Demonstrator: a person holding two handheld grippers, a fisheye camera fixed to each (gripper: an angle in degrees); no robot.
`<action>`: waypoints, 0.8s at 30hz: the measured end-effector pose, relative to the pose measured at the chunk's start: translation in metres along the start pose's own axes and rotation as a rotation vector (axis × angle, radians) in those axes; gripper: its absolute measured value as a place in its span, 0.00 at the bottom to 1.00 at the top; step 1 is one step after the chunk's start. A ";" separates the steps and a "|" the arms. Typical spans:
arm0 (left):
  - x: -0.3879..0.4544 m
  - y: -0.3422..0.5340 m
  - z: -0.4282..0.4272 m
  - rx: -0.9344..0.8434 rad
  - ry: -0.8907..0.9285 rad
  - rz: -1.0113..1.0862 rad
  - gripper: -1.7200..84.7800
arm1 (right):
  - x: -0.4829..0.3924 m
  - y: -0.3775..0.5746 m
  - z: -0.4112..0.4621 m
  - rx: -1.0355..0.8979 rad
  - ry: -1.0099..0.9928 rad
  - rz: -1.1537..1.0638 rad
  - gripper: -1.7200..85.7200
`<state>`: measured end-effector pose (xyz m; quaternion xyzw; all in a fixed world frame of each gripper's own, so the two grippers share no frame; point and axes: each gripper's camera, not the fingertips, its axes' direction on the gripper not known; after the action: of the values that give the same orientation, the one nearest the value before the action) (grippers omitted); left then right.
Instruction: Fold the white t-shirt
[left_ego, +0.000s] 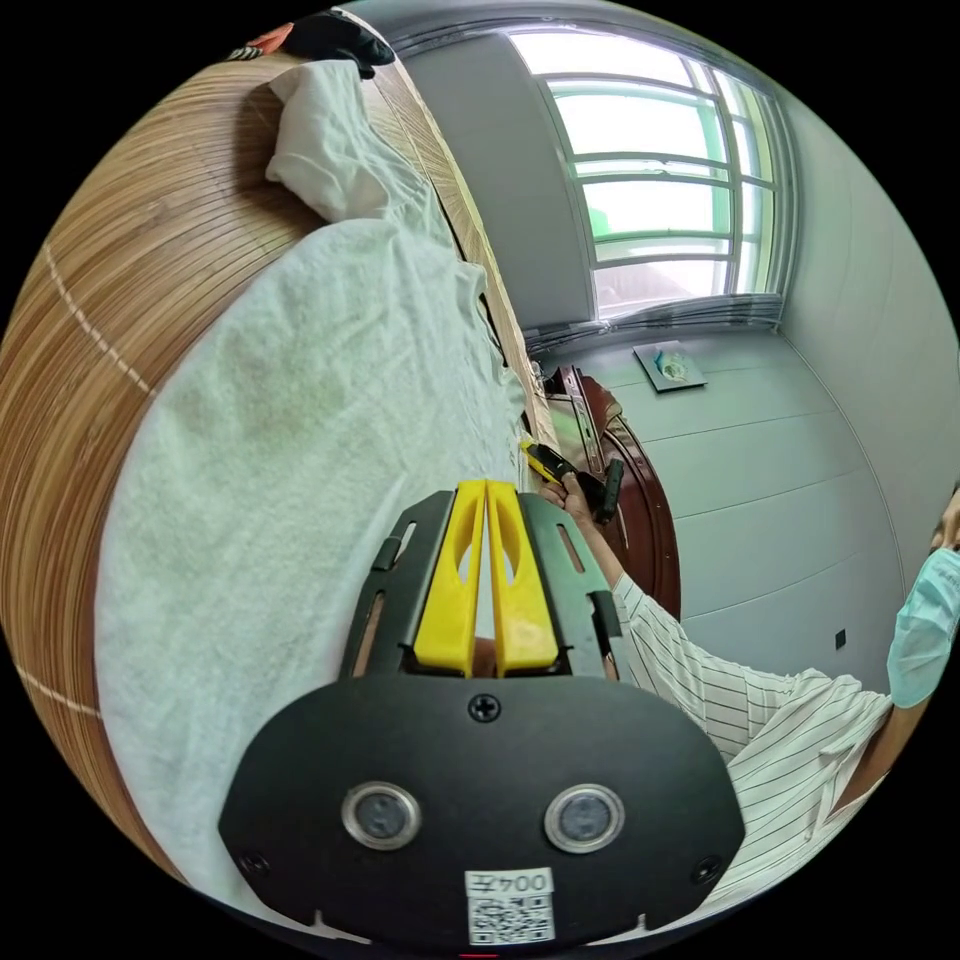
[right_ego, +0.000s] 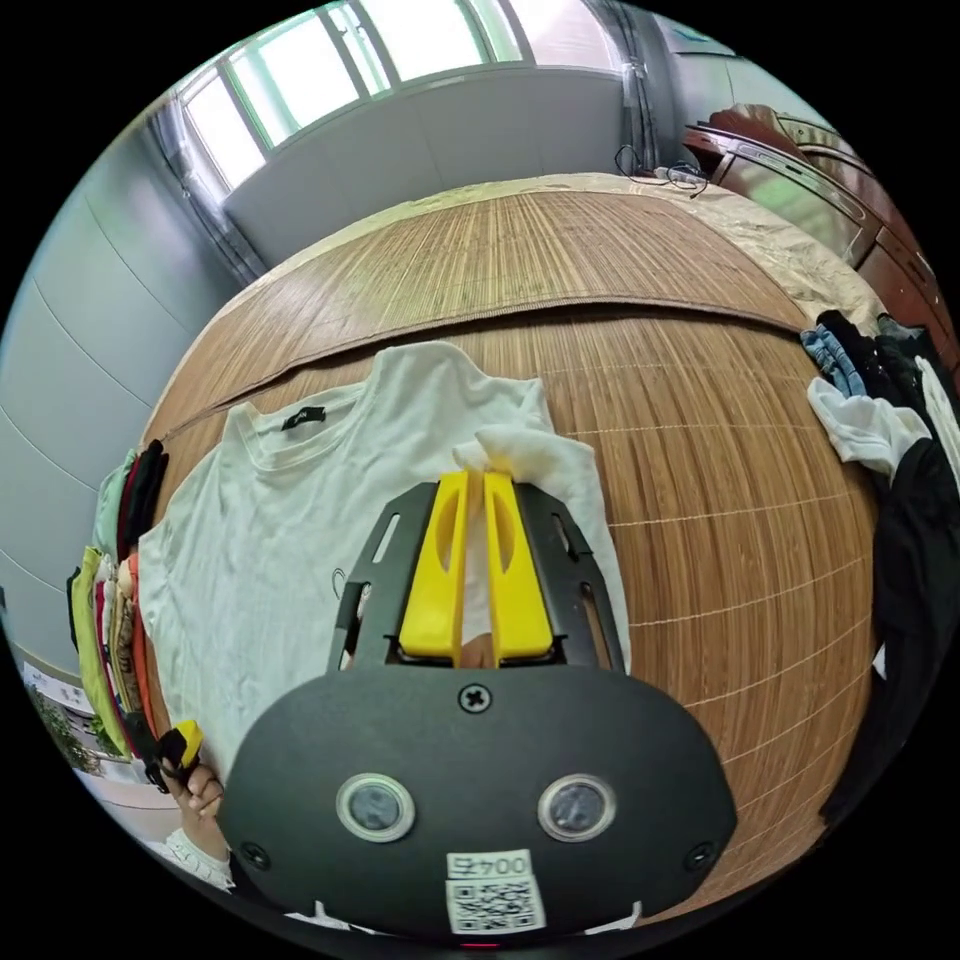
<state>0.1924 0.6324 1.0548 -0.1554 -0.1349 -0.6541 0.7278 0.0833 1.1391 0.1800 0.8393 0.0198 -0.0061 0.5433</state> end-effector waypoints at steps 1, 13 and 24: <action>0.001 0.000 0.000 0.001 0.003 -0.002 0.02 | 0.011 0.001 -0.007 0.019 -0.044 0.022 0.07; 0.013 0.002 0.001 -0.004 0.001 0.000 0.02 | 0.019 0.001 -0.052 0.037 -0.318 -0.253 0.12; 0.023 0.002 0.000 0.000 0.002 0.003 0.02 | 0.083 -0.006 -0.054 0.141 -0.111 0.069 0.01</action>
<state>0.1969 0.6119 1.0634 -0.1549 -0.1341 -0.6533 0.7289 0.1653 1.1930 0.1936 0.8739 -0.0397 -0.0354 0.4831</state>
